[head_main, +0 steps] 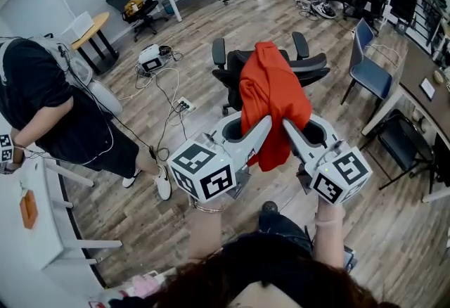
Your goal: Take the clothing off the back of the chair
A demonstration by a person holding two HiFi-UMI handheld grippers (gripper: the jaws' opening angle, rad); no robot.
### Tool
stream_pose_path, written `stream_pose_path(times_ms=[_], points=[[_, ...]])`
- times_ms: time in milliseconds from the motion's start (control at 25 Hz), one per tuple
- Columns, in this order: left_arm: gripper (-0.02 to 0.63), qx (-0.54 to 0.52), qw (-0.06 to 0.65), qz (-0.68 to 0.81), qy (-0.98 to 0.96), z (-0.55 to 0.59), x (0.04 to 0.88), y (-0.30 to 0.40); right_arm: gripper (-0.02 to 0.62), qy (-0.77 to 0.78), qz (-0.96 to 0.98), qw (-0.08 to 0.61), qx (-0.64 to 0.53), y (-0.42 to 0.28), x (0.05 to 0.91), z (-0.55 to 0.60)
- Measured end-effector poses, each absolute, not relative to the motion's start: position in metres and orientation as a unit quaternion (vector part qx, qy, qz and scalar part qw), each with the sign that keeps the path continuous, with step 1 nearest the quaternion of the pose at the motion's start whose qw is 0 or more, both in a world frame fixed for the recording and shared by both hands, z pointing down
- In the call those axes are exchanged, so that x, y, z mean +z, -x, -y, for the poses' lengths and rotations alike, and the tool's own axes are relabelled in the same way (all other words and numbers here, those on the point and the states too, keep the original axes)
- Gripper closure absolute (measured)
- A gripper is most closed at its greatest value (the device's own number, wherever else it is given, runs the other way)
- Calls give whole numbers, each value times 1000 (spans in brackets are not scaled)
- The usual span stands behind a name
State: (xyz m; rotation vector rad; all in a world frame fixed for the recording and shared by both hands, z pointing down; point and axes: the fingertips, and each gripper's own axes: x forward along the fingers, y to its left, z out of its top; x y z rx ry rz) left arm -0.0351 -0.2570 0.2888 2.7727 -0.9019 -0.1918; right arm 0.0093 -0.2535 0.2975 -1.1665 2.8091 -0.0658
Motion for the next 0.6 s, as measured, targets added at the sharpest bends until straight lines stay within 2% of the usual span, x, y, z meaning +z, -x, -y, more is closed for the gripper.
stream_pose_path(times_ms=[600], points=[[528, -71, 99, 302, -945, 213, 284, 50, 522, 383, -922, 57, -16, 5, 293, 211]])
